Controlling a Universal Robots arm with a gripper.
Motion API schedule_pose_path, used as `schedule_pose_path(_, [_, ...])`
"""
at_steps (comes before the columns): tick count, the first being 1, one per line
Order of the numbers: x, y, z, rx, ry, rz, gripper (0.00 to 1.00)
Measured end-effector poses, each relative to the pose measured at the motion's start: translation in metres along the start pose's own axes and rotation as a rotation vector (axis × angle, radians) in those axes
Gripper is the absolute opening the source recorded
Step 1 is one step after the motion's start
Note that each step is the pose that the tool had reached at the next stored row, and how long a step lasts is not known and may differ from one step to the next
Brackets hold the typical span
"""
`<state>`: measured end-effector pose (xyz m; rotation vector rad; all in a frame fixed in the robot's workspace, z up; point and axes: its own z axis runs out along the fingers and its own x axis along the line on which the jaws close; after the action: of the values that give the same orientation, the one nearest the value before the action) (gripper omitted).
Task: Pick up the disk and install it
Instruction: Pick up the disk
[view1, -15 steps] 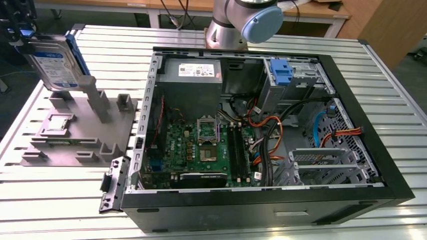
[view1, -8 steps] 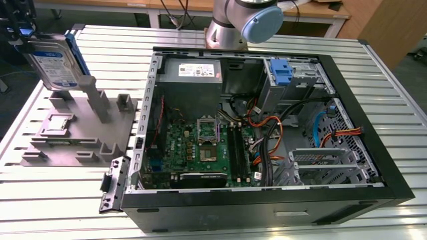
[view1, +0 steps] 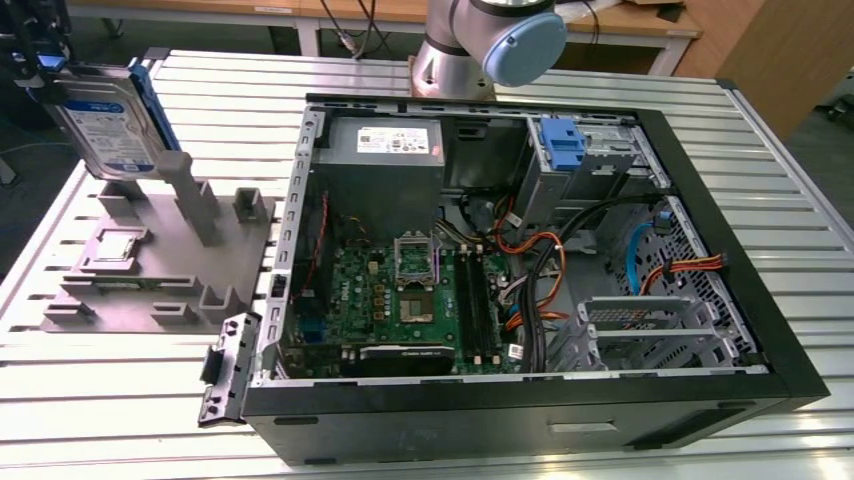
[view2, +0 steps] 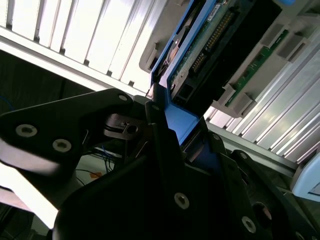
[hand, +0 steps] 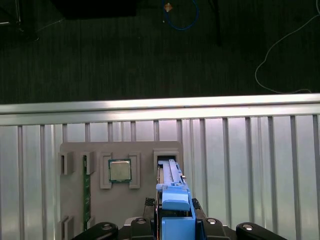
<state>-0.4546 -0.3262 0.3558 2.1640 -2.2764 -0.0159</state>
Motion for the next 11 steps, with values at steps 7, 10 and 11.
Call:
schedule_pose_path(7, [0.0000,0.0000,-0.0019,0.0000,0.0000,0.000,0.36])
schedule_pose_path(10, [0.0000,0.0000,-0.0028,0.0001,0.0000,0.000,0.36])
schedule_pose_path(11, [0.0000,0.0000,-0.0031,0.0000,0.0000,0.000,0.36])
